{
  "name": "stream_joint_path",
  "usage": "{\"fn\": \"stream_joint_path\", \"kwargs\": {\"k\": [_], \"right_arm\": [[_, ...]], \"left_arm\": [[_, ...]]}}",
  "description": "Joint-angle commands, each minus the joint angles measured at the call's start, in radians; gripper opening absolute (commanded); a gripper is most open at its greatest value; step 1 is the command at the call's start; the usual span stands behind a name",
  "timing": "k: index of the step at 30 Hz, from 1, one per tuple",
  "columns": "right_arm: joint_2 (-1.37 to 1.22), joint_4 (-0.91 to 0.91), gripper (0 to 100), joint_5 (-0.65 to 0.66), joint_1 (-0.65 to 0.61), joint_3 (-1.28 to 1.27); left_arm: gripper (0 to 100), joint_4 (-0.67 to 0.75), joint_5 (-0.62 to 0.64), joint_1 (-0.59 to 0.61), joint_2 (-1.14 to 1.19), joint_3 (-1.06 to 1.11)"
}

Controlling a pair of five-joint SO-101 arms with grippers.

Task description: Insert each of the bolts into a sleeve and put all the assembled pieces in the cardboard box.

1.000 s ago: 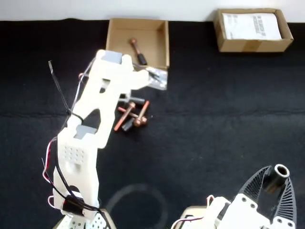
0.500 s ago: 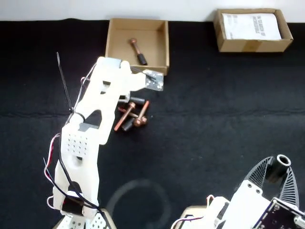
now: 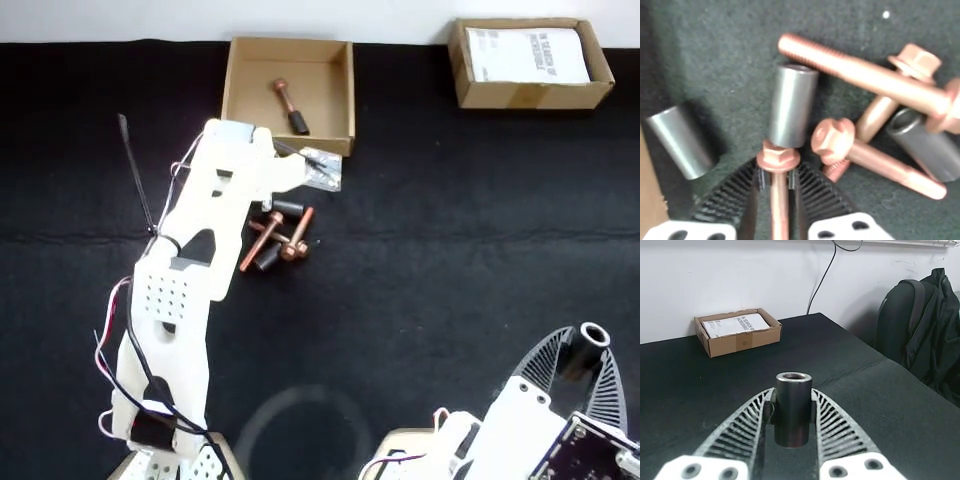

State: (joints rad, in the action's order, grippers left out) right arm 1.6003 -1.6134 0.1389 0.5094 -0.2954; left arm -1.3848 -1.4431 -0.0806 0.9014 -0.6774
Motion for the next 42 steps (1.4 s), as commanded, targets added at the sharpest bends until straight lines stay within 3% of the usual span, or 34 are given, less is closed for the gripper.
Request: {"fn": "stream_joint_path", "kwargs": {"k": [1, 12, 15, 20, 27, 29, 33, 37, 42], "right_arm": [[-0.001, 0.016, 0.6, 0.003, 0.012, 0.007], [-0.001, 0.015, 0.6, -0.02, 0.01, 0.001], [-0.001, 0.015, 0.6, -0.092, 0.004, -0.001], [-0.001, 0.015, 0.6, -0.101, 0.004, -0.001], [-0.005, 0.025, 0.6, -0.103, -0.016, -0.102], [-0.001, 0.051, 0.6, -0.106, -0.088, -0.183], [-0.001, 0.174, 0.6, -0.218, -0.263, -0.344], [-0.001, 0.394, 0.6, -0.315, -0.443, -0.518], [-0.001, 0.671, 0.6, -0.342, -0.636, -0.737]], "left_arm": [[1, -0.077, 0.014, -0.012, -0.054, -0.015], [1, -0.184, 0.465, -0.15, -0.305, -0.013], [1, -0.209, 0.658, -0.206, -0.421, -0.013], [1, -0.221, 1.008, -0.278, -0.661, -0.012], [1, -0.218, 1.066, -0.274, -0.898, -0.007], [1, -0.219, 1.08, -0.265, -0.94, -0.007], [1, -0.215, 1.306, -0.262, -0.995, -0.007], [1, -0.212, 1.53, -0.263, -1.023, -0.012], [1, -0.212, 1.683, -0.26, -1.027, -0.008]]}}
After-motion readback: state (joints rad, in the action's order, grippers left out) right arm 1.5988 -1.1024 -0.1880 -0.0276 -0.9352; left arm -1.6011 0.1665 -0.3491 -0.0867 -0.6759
